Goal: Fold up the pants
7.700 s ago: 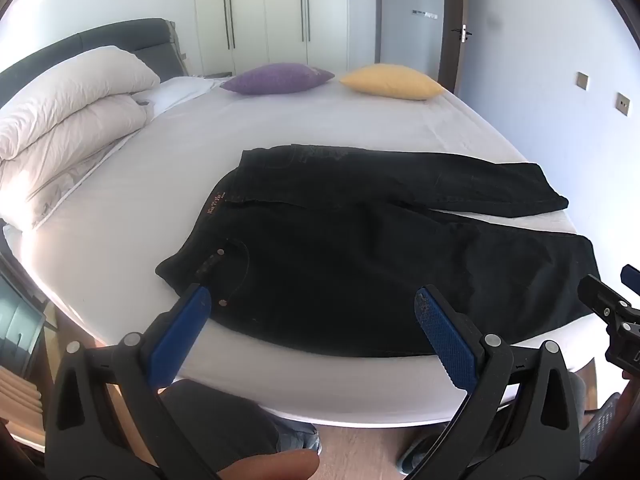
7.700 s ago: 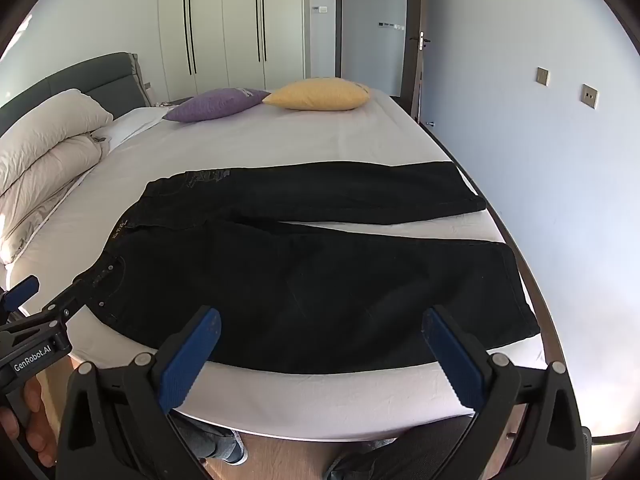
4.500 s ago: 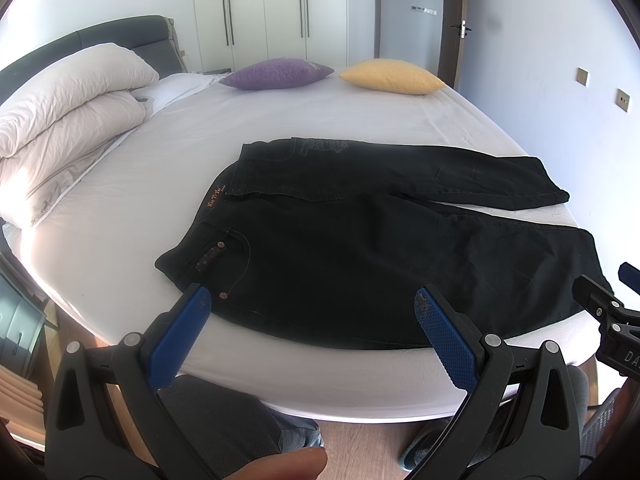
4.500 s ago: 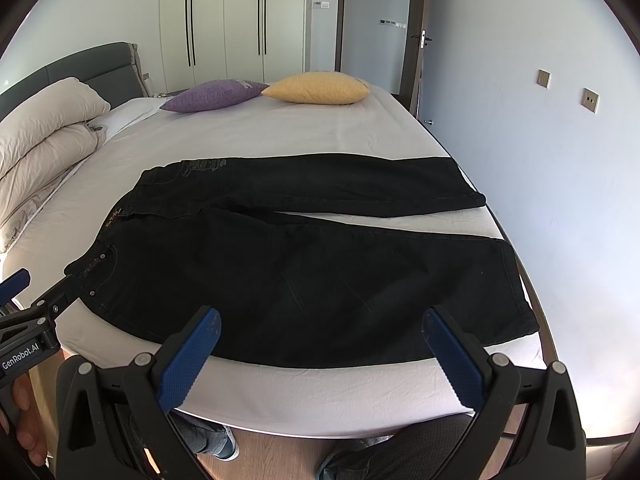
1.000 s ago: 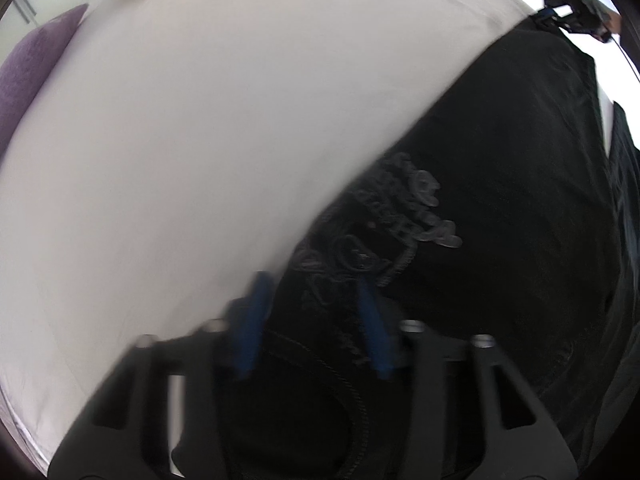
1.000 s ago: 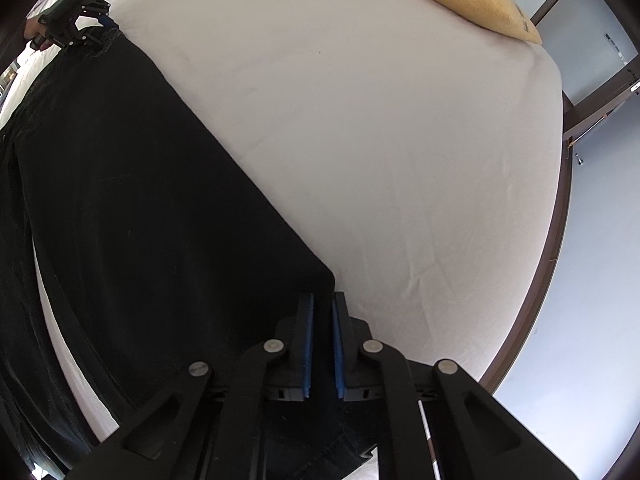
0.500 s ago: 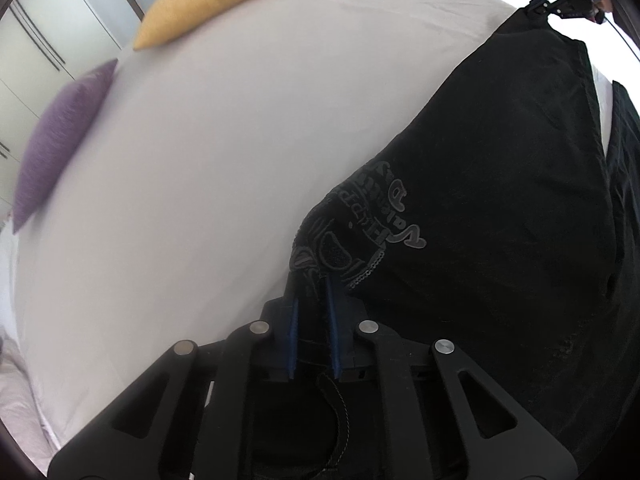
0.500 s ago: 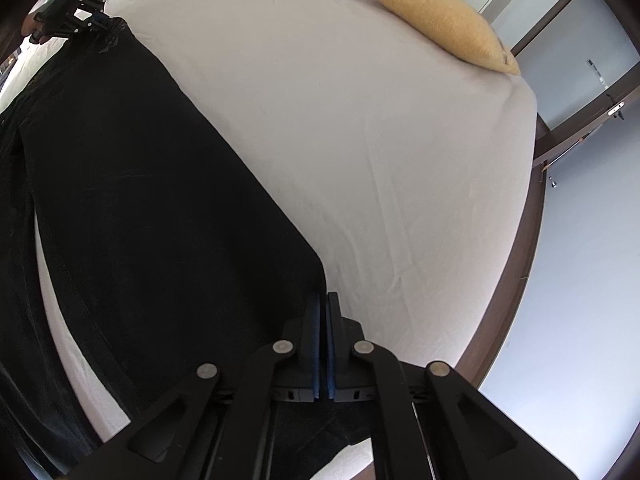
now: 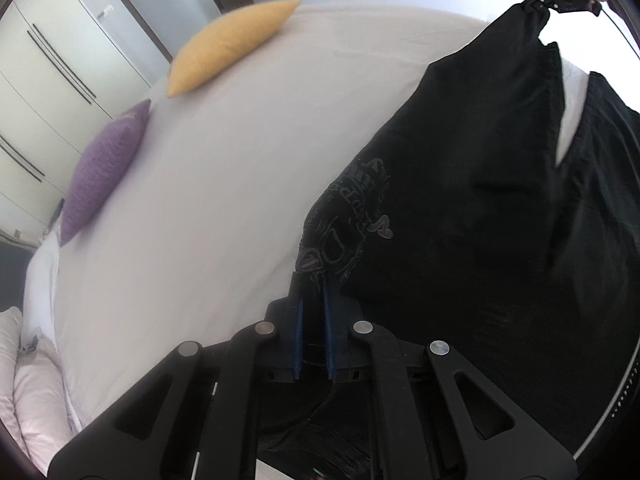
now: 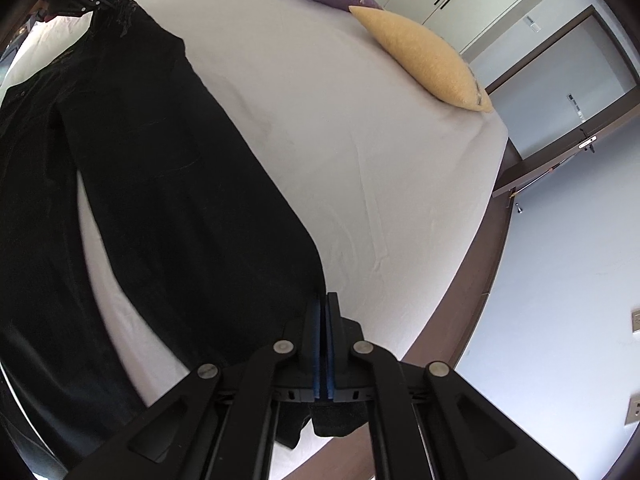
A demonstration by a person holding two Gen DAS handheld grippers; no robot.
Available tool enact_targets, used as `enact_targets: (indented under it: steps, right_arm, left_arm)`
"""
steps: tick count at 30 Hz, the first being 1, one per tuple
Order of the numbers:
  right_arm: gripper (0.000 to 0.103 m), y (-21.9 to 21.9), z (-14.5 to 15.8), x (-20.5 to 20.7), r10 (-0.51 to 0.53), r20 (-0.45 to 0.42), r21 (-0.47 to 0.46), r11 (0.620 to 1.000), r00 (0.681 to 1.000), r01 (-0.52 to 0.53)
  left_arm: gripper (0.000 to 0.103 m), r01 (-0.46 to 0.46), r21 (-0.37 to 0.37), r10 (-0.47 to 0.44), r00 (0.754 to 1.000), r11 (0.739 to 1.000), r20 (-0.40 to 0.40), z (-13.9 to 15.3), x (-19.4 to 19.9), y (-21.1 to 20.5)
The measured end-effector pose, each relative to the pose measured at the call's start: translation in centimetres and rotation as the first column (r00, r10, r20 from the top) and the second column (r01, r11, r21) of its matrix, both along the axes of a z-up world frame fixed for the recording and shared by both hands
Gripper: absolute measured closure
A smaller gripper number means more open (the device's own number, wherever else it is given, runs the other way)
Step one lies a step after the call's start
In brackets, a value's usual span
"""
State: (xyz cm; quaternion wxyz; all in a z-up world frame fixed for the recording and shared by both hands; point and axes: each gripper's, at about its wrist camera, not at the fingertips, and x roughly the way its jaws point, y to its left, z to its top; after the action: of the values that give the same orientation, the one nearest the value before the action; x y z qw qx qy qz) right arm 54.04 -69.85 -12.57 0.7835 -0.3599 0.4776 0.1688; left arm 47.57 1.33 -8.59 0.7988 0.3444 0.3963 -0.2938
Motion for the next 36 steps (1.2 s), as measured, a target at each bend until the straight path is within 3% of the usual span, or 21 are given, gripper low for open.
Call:
enact_targets:
  steps: [6, 14, 17, 31, 36]
  right_arm:
    - [0.101, -0.3, 1.1, -1.1, -0.001, 0.042, -0.005, 1.0, 0.999, 0.001]
    - [0.101, 0.3, 1.9, -7.0, 0.022, 0.077, -0.027, 0.999, 0.997, -0.02]
    - [0.101, 0.6, 1.7, -9.2, 0.027, 0.082, -0.033, 0.999, 0.996, -0.024]
    - [0.101, 1.2, 0.3, -16.7, -0.022, 0.172, 0.007, 1.0, 0.985, 0.021]
    - [0.101, 1.3, -0.9, -18.2, -0.051, 0.168, 0.036, 0.998, 0.985, 0.046]
  left_arm:
    - [0.097, 0.017, -0.009, -0.016, 0.999, 1.0, 0.047, 1.8, -3.5, 0.6]
    - [0.097, 0.038, -0.028, -0.037, 0.998, 0.999, 0.058, 3.4, -14.4, 1.2]
    - [0.097, 0.042, -0.04, -0.04, 0.998, 0.998, 0.057, 3.4, -16.8, 1.5]
    - [0.097, 0.053, -0.05, -0.051, 0.997, 0.997, 0.056, 1.8, -24.3, 2.6]
    - [0.097, 0.057, -0.058, -0.054, 0.997, 0.997, 0.046, 0.7, -26.3, 3.3]
